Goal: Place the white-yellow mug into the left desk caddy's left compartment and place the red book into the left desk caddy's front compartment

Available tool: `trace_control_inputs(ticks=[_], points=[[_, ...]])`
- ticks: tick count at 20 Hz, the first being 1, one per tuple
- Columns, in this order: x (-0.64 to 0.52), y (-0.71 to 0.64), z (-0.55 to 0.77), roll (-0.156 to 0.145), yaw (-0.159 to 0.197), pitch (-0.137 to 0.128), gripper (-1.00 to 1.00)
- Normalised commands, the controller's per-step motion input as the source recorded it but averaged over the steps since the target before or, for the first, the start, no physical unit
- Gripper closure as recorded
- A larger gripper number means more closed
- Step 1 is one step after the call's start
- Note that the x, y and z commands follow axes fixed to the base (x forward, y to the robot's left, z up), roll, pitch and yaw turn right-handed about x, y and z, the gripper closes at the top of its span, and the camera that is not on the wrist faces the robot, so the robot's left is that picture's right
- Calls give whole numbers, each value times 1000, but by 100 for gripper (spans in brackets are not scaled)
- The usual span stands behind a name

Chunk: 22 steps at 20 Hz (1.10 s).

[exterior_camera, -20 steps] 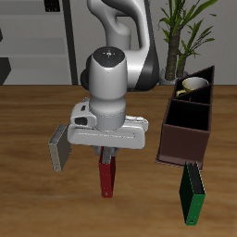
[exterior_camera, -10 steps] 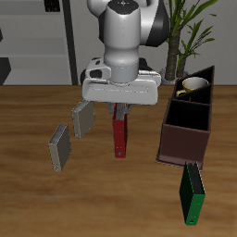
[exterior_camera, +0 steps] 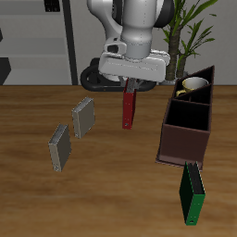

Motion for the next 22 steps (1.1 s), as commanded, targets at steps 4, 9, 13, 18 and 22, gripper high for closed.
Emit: trace_control_inputs(ticks=[4,9,13,18,22], points=[[-634,184,30,-52,-77,-43,100],[-479,284,20,5,-39,-31,100],[-354,301,-14,25,-41,-23,100],[-283,260,-82,32,-10,-32,100],[-100,192,-189,28,-22,30,100]])
